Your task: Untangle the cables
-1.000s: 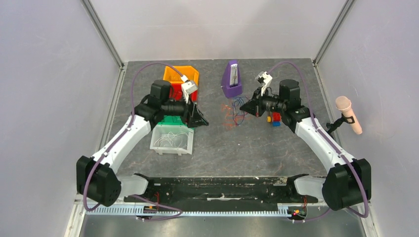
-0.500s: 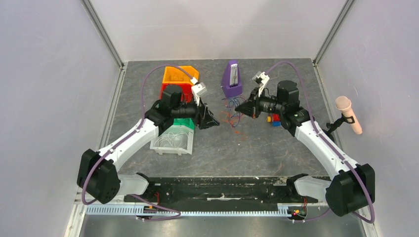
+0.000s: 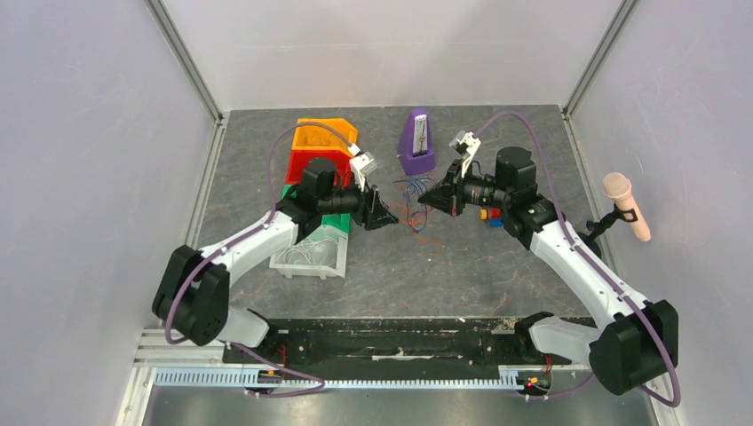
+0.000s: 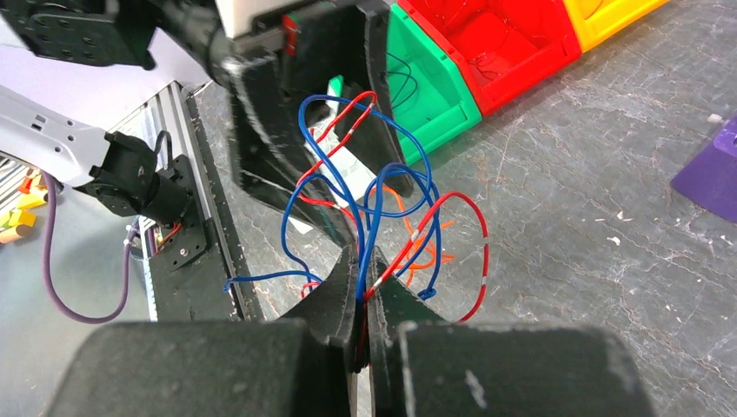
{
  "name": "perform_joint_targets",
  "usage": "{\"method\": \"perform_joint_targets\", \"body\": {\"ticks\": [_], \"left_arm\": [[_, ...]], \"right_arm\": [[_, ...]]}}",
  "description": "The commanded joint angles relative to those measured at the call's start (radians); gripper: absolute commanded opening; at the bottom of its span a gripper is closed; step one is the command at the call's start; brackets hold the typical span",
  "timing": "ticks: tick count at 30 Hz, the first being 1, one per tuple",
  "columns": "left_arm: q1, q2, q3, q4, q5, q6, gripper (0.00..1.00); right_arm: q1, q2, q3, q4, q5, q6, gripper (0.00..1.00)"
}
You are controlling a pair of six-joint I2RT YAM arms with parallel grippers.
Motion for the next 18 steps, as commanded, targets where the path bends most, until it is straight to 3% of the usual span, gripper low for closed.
{"method": "perform_joint_targets", "body": {"ticks": [1, 3, 5, 9, 12, 13, 14, 16, 18], "left_arm": [[-0.003, 0.077, 0.040, 0.105, 0.014, -0.098, 0.64], [-0.003, 0.086, 0.039, 0.145, 0.022, -0.123, 0.53], [0.001, 0.076, 0.043, 0.159, 0.046, -0.140, 0.31], [0.029, 0.005, 0.013, 0.173, 0.098, -0.156, 0.03], [0.074, -0.043, -0.004, 0.160, 0.135, -0.180, 0.02], [0.079, -0.046, 0.003, 0.133, 0.152, -0.164, 0.04], [0.080, -0.046, 0.017, 0.080, 0.173, -0.137, 0.17], [0.079, -0.033, 0.034, 0.036, 0.168, -0.144, 0.56], [0.077, -0.010, 0.042, 0.046, 0.136, -0.191, 0.73]], "right_arm": [[0.006, -0.031, 0.022, 0.017, 0.007, -0.012, 0.00], [0.005, -0.030, 0.025, 0.001, 0.020, -0.023, 0.00], [0.000, -0.031, 0.027, -0.021, 0.047, -0.028, 0.00], [-0.055, -0.024, 0.016, -0.032, 0.055, 0.000, 0.00], [-0.088, -0.026, -0.005, -0.037, 0.045, 0.003, 0.00], [-0.091, -0.026, -0.009, -0.036, 0.037, 0.002, 0.00], [-0.091, -0.028, -0.013, -0.032, 0.027, 0.003, 0.00], [-0.091, -0.025, -0.016, -0.015, 0.007, 0.017, 0.00], [-0.091, -0.019, -0.013, -0.006, -0.003, 0.021, 0.00]]}}
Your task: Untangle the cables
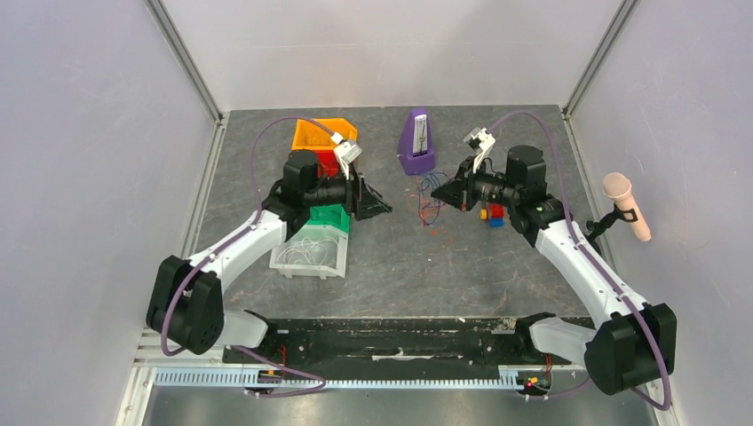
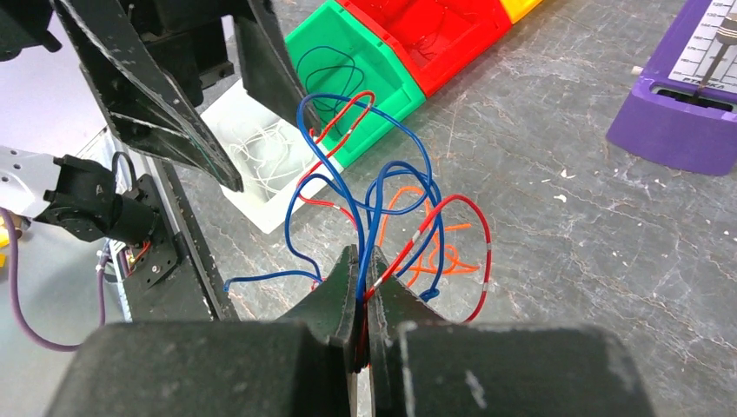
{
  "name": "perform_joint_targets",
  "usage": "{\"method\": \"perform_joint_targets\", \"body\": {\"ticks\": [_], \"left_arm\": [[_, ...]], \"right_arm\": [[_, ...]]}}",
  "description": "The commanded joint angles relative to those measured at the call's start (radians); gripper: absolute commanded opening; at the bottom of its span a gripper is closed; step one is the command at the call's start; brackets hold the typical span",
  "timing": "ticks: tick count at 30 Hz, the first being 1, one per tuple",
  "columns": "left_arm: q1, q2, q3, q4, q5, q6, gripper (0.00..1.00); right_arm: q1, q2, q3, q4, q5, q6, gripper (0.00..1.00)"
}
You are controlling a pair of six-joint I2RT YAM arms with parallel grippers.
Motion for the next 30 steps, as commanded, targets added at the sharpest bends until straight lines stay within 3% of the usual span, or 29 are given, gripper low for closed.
{"method": "perform_joint_targets", "body": {"ticks": [1, 9, 13, 15, 19, 20, 23, 30], "left_arm": [[-0.013, 0.035, 0.039, -0.015, 0.003, -0.086, 0.75], [-0.039, 0.196, 0.074, 0.202, -0.067, -0.375, 0.78], [-0.077, 0.264, 0.091, 0.256, -0.060, -0.447, 0.78], [-0.092, 0.288, 0.090, 0.260, -0.068, -0.468, 0.70], [-0.076, 0.291, 0.088, 0.236, -0.035, -0.466, 0.11], [-0.058, 0.277, 0.082, 0.216, -0.027, -0.451, 0.03], [0.029, 0.210, 0.051, 0.115, -0.016, -0.375, 0.02], [0.252, 0.101, 0.083, -0.380, -0.094, 0.055, 0.02]], "right_arm": [[0.002, -0.011, 0.001, 0.036, -0.036, 0.019, 0.00], [0.014, -0.006, 0.012, 0.041, -0.064, 0.022, 0.00], [0.023, -0.009, 0.004, 0.038, -0.059, 0.015, 0.00], [0.024, -0.007, 0.006, 0.040, -0.058, 0.015, 0.00], [0.022, -0.008, 0.021, 0.009, -0.027, -0.013, 0.00], [0.014, -0.008, 0.024, -0.009, -0.013, -0.026, 0.00], [-0.038, -0.011, 0.024, -0.060, -0.009, -0.056, 0.00], [-0.205, -0.012, 0.026, -0.124, -0.059, -0.110, 0.00]]}}
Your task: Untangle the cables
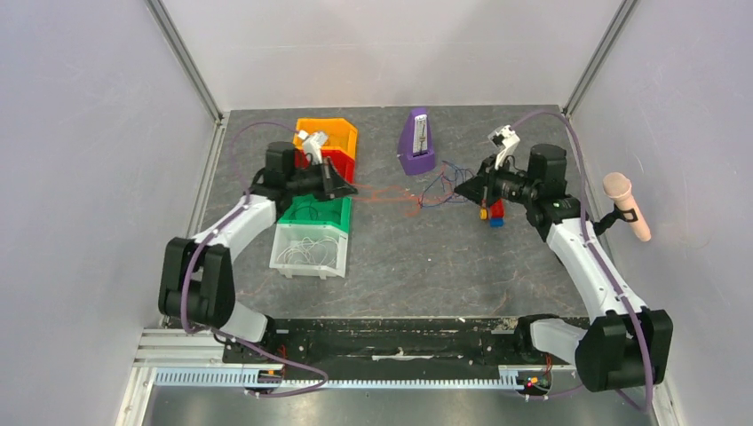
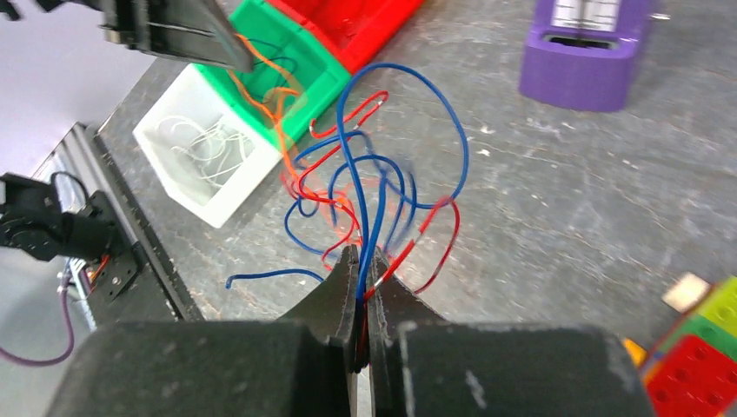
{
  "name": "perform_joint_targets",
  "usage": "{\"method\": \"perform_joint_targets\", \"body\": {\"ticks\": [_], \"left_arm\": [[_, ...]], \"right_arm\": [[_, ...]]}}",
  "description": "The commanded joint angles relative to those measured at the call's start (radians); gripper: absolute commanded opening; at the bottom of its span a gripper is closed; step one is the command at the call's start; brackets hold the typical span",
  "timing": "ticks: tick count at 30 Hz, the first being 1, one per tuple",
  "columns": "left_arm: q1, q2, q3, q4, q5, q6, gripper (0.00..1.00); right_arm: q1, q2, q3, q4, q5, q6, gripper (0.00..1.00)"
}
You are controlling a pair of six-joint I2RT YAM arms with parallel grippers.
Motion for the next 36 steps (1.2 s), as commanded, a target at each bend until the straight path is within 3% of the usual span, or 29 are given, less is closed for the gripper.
{"method": "perform_joint_targets", "body": {"ticks": [1, 9, 16, 21, 25, 26, 27, 30, 33, 36], "left_arm": [[0.111, -0.071, 0.038, -0.347, -0.040, 0.327, 0.02], [0.152, -0.150, 0.101, -0.487, -0.014, 0.467, 0.02], [0.193, -0.193, 0.252, -0.549, 0.017, 0.558, 0.02], [0.320, -0.156, 0.473, -0.549, 0.137, 0.486, 0.02], [0.339, -0.125, 0.668, -0.544, 0.168, 0.483, 0.02], [0.340, -0.203, 0.701, -0.531, 0.168, 0.467, 0.02], [0.342, -0.102, 0.739, -0.523, 0.166, 0.446, 0.02], [0.342, -0.062, 0.825, -0.500, 0.170, 0.391, 0.02], [0.349, -0.055, 0.860, -0.393, 0.169, 0.301, 0.02], [0.382, -0.034, 0.879, -0.177, 0.207, 0.070, 0.02]], "right_arm": [[-0.085, -0.007, 0.031, -0.045, -0.031, -0.060, 0.00], [-0.189, 0.023, 0.032, -0.159, 0.007, -0.213, 0.00], [-0.271, 0.047, -0.007, -0.236, 0.085, -0.368, 0.00], [-0.330, 0.068, -0.045, -0.273, 0.107, -0.470, 0.00], [-0.331, 0.077, -0.069, -0.259, 0.091, -0.484, 0.00], [-0.331, 0.082, -0.074, -0.252, 0.084, -0.479, 0.00], [-0.332, 0.085, -0.077, -0.243, 0.082, -0.472, 0.00], [-0.330, 0.091, -0.078, -0.237, 0.079, -0.474, 0.00], [-0.329, 0.087, -0.089, -0.232, 0.094, -0.473, 0.00], [-0.328, 0.085, -0.112, -0.244, 0.122, -0.491, 0.00]]}}
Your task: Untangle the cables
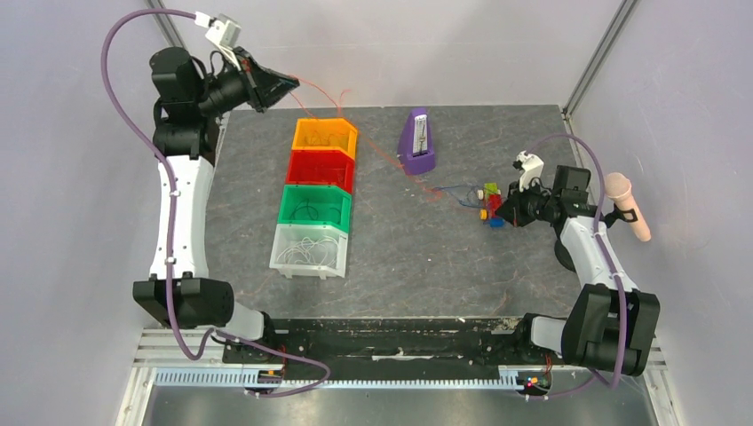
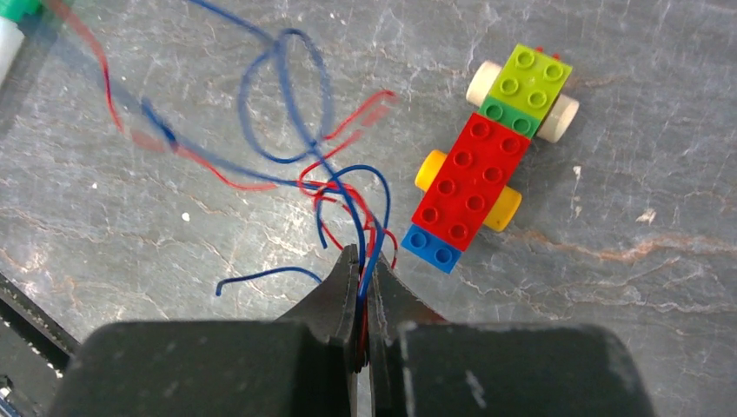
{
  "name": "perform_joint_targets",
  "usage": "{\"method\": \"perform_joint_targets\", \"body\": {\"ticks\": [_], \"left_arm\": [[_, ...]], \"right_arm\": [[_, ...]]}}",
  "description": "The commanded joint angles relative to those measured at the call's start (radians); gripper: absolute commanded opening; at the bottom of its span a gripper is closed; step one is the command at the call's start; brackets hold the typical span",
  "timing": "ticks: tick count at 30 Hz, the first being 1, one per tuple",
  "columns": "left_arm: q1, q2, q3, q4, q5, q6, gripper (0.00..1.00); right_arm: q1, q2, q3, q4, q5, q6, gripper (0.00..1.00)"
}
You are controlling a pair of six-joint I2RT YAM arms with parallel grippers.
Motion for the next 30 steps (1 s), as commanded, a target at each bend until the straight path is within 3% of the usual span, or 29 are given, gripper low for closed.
{"method": "perform_joint_targets", "body": {"ticks": [1, 3, 9, 11, 16, 19, 23, 30], "left_arm": [[0.058, 0.040, 0.056, 0.345, 0.039, -0.388, 0.02], [0.067, 0.064, 0.082, 0.462, 0.060, -0.503, 0.02], [0.036, 0.042, 0.088, 0.387, -0.031, -0.378, 0.02], [0.076, 0.073, 0.172, 0.352, -0.091, -0.348, 0.02], [0.251, 0.203, 0.406, 0.299, -0.233, -0.432, 0.02], [0.291, 0.272, 0.507, 0.273, -0.235, -0.449, 0.02], [0.266, 0.288, 0.480, 0.341, -0.151, -0.501, 0.02], [0.254, 0.298, 0.408, 0.355, -0.227, -0.401, 0.02]], "right_arm": [[-0.004, -0.005, -0.044, -0.001, 0.055, -0.046, 0.00], [-0.004, -0.014, -0.057, 0.000, 0.056, -0.052, 0.00], [0.064, -0.032, -0.045, 0.032, 0.047, 0.001, 0.00], [0.067, -0.032, -0.054, 0.033, 0.083, -0.014, 0.00], [0.055, -0.029, -0.089, -0.024, 0.149, -0.142, 0.00], [0.054, -0.038, -0.100, -0.031, 0.139, -0.157, 0.00], [0.064, -0.036, -0.073, -0.030, 0.070, -0.102, 0.00], [0.107, -0.056, -0.039, -0.027, 0.023, -0.043, 0.00]]}}
